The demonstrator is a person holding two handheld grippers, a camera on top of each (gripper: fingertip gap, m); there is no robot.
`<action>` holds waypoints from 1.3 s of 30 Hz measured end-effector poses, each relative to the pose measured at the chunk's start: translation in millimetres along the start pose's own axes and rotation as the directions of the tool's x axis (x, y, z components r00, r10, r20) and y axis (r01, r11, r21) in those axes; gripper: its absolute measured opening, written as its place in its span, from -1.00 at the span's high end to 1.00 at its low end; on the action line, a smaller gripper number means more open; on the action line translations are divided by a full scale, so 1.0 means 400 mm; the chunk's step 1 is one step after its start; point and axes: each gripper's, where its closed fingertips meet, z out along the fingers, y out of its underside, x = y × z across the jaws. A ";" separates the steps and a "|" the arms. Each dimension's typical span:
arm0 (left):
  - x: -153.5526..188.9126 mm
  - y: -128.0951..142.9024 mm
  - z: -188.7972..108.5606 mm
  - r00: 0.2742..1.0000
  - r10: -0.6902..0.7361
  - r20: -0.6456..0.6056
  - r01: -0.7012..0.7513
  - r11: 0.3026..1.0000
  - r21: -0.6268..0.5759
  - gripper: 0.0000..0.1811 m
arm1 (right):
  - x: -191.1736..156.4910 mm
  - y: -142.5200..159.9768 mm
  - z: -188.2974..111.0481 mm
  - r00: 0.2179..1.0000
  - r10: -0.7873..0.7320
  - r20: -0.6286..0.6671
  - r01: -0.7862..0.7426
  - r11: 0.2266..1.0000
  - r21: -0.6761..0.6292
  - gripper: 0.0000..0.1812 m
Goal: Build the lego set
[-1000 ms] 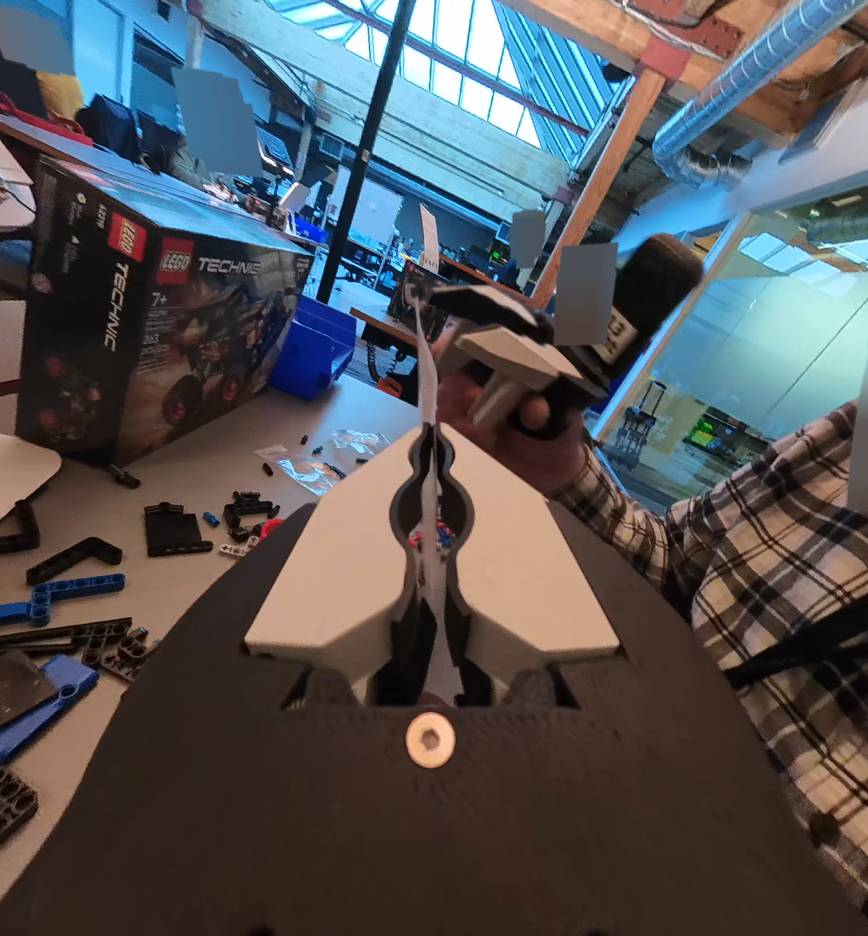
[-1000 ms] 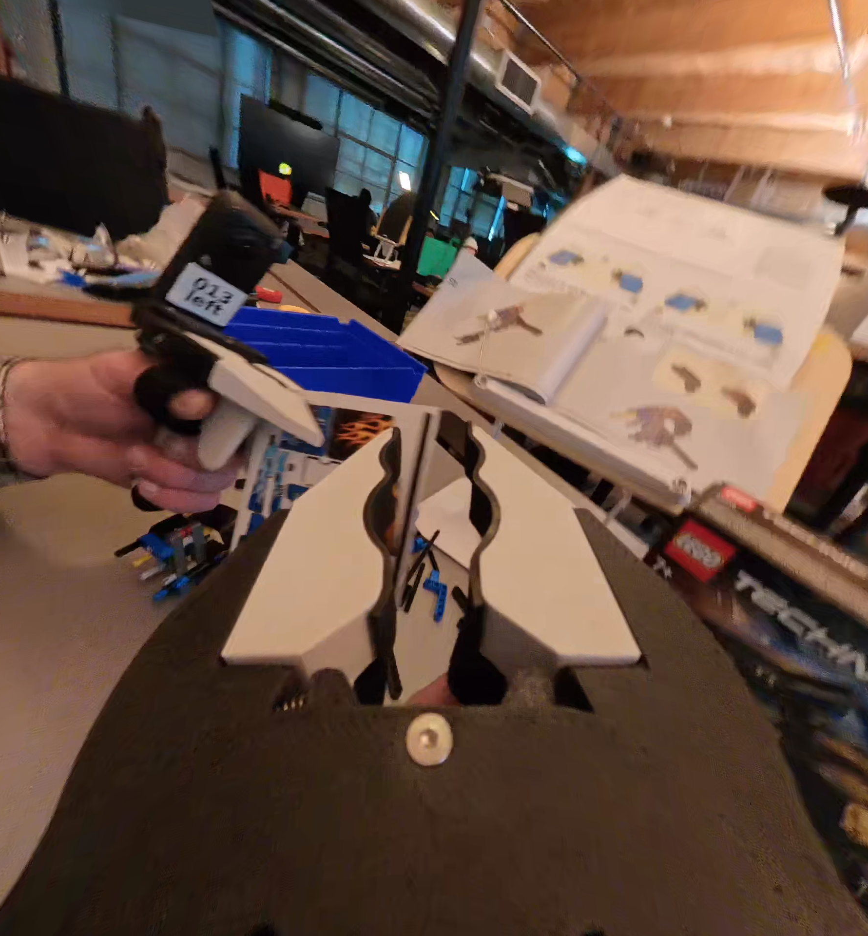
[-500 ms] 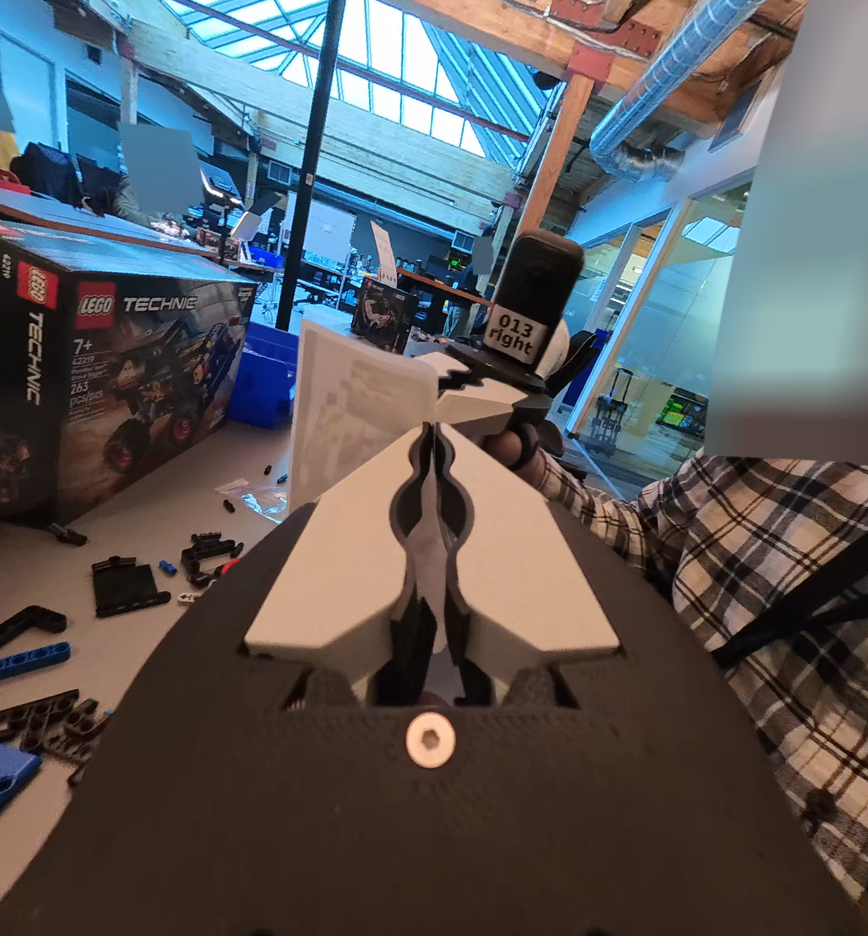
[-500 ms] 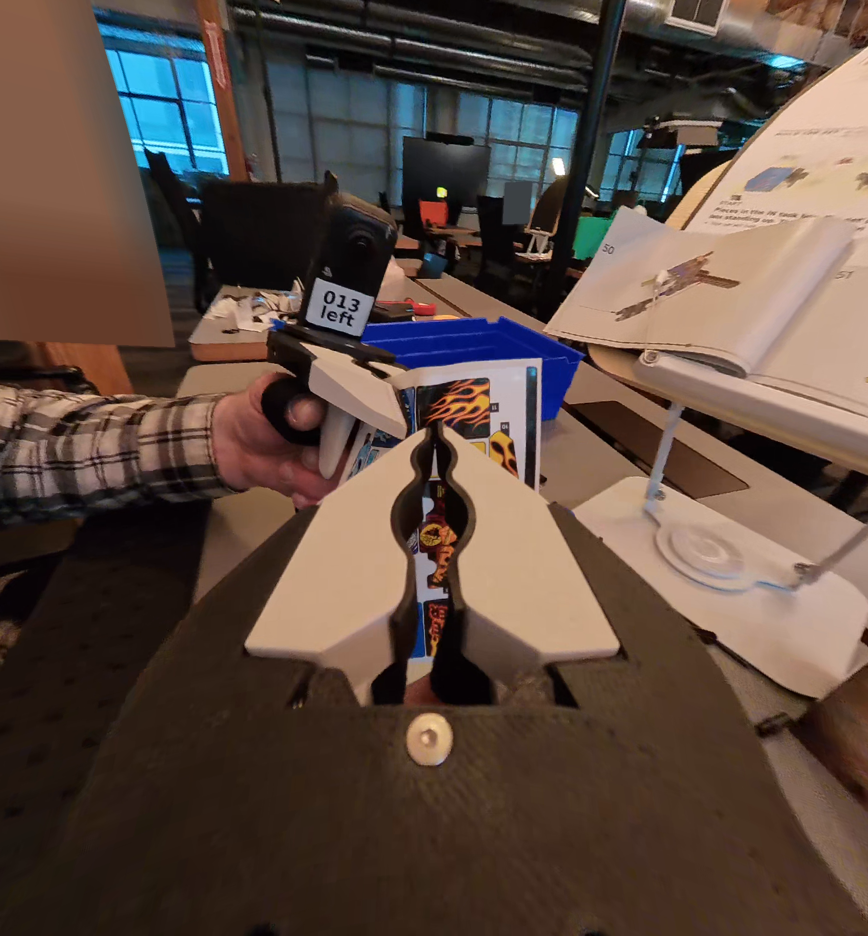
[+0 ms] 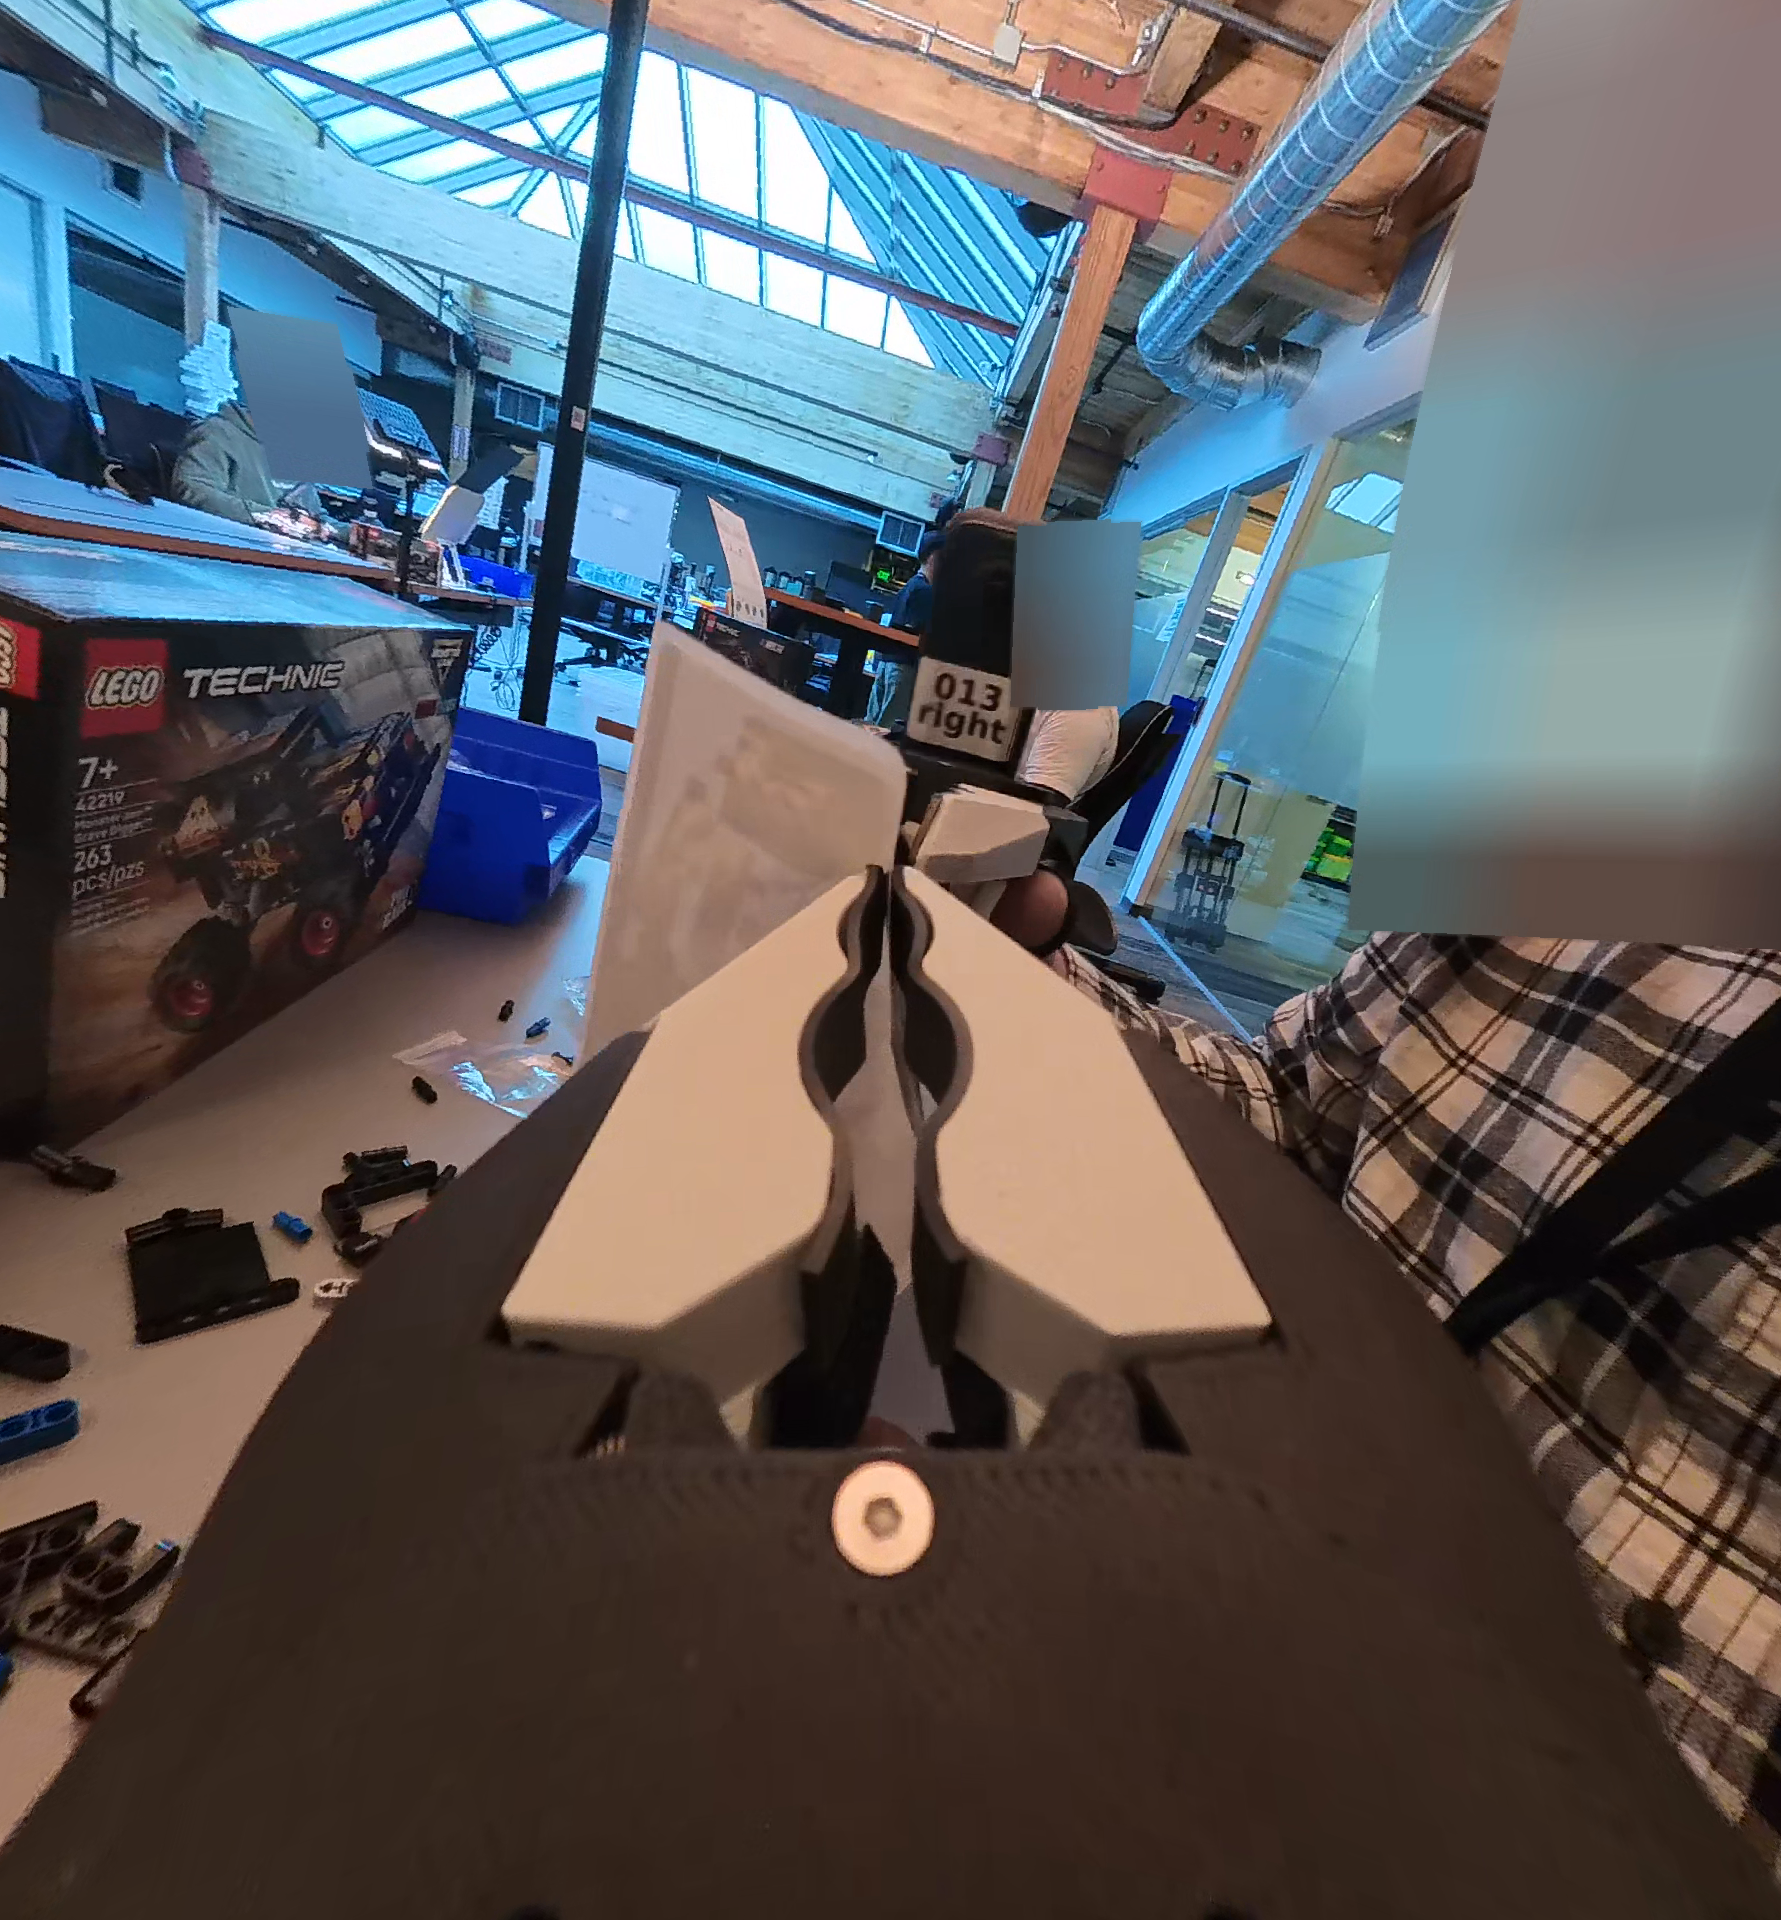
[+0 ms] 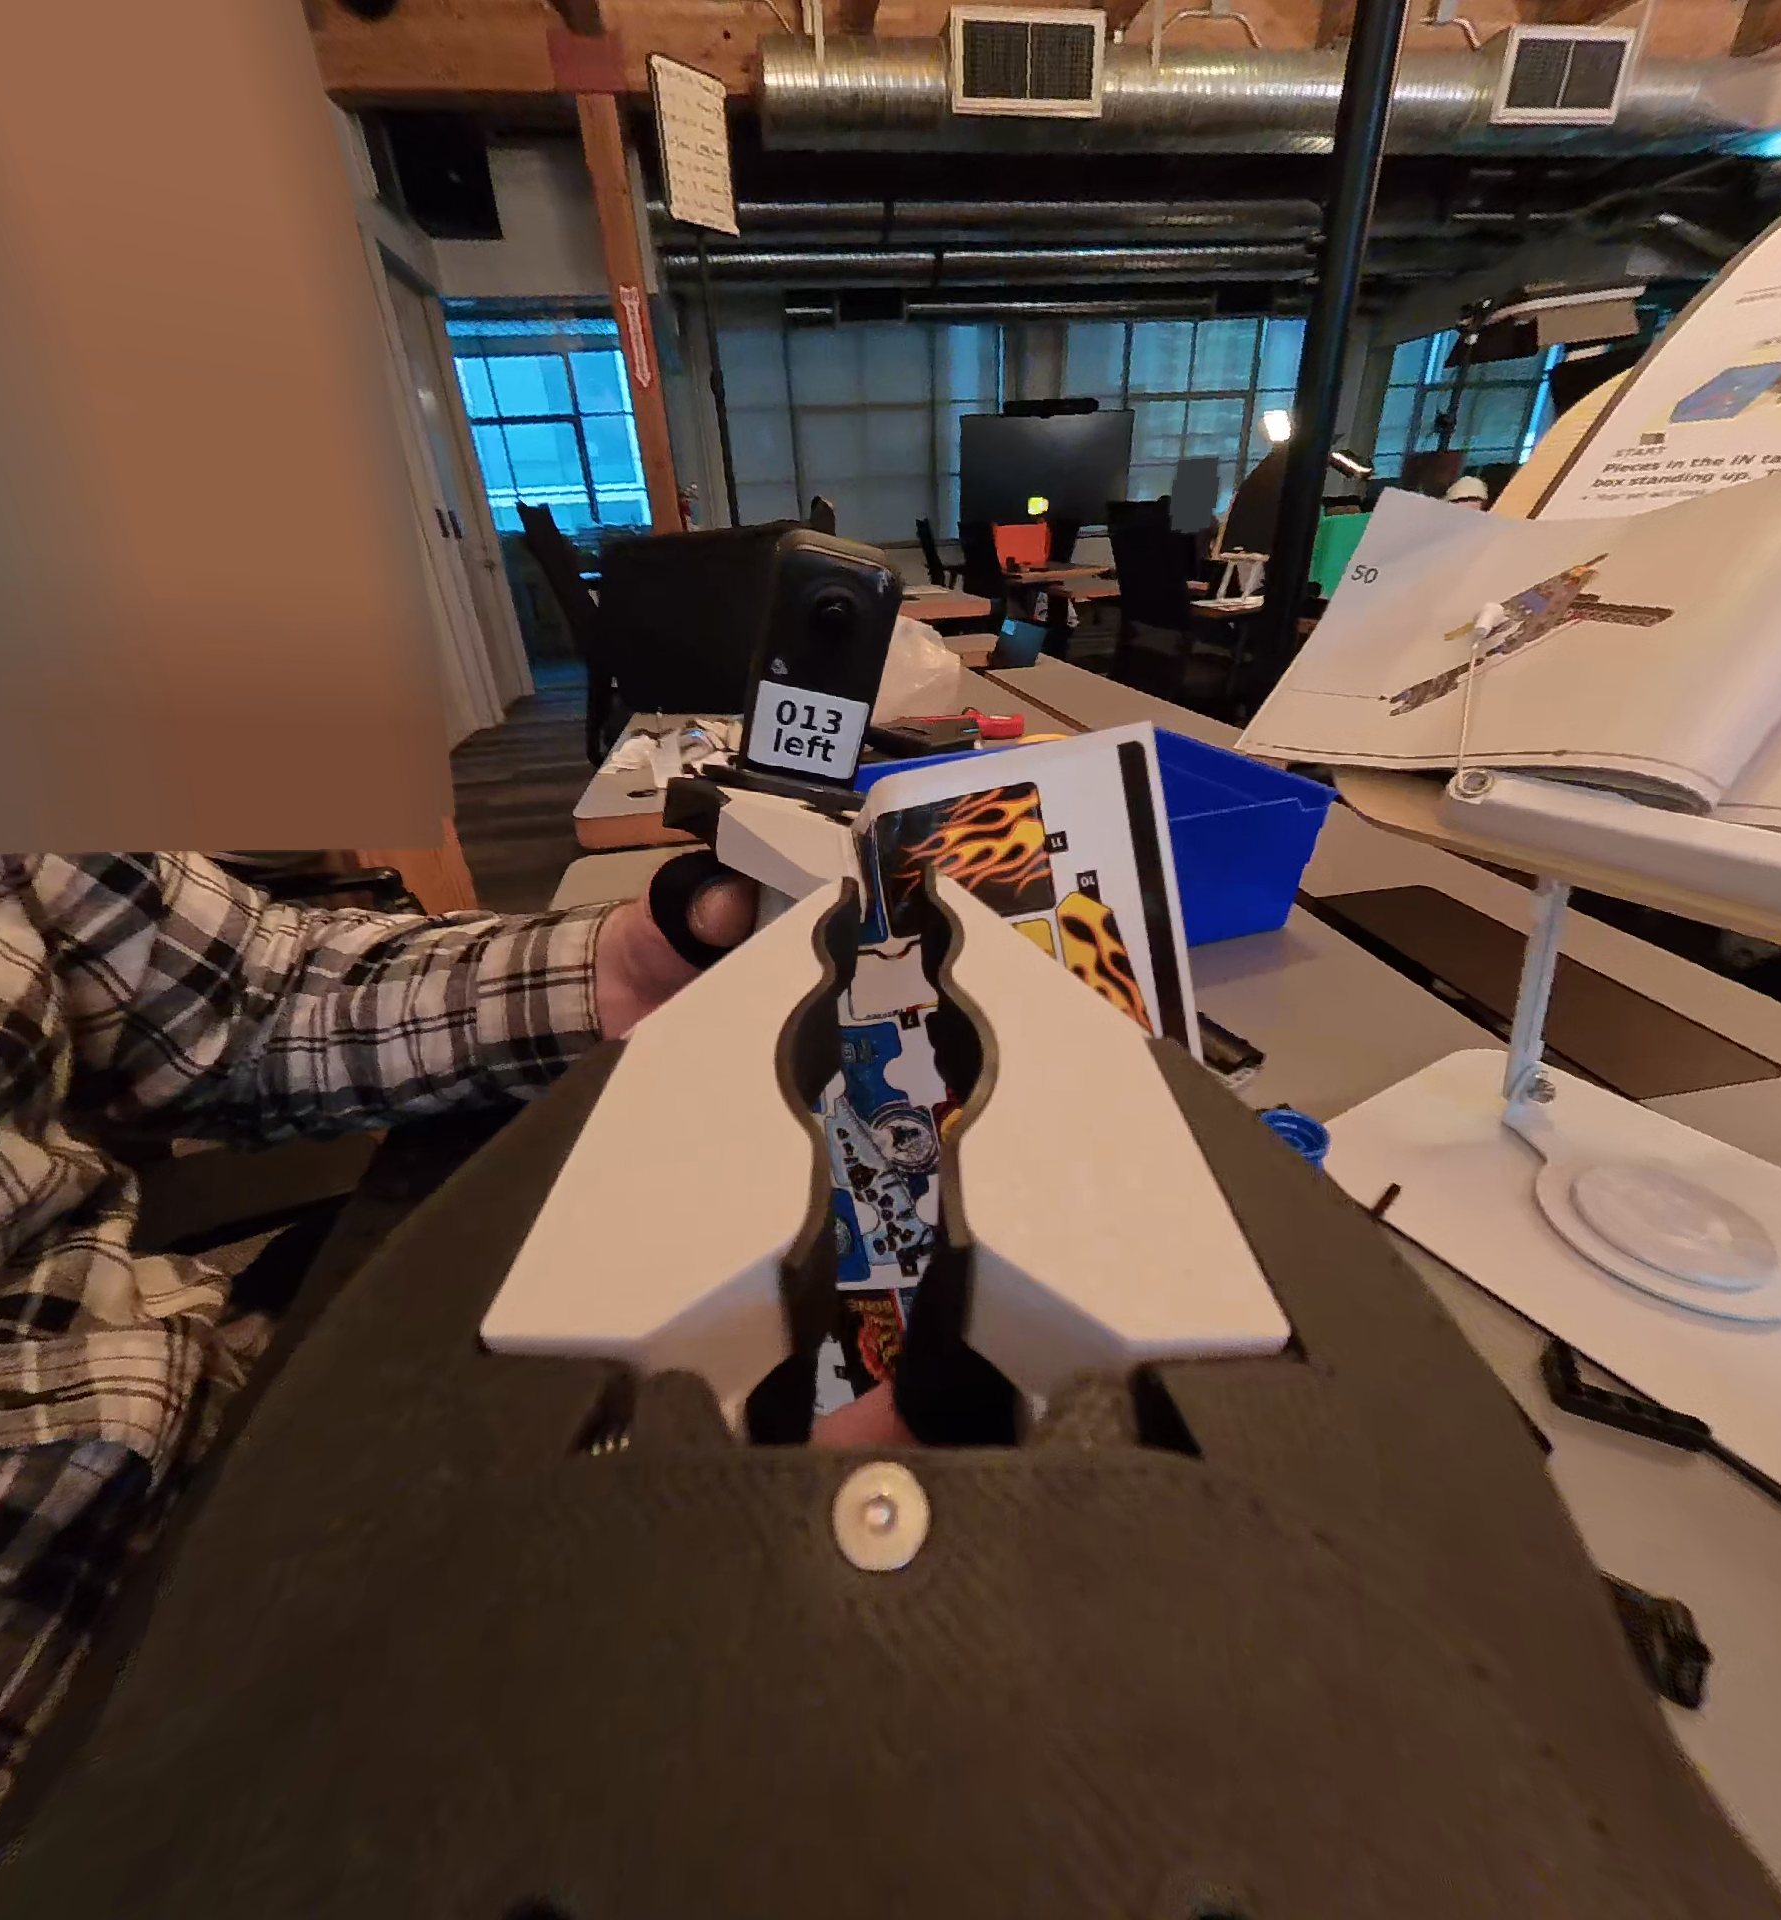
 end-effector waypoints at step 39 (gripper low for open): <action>-0.081 0.177 -0.005 0.961 -0.149 0.232 0.219 0.923 -0.316 1.00 | 0.091 -0.109 -0.178 0.983 -0.072 -0.167 0.093 0.989 0.119 1.00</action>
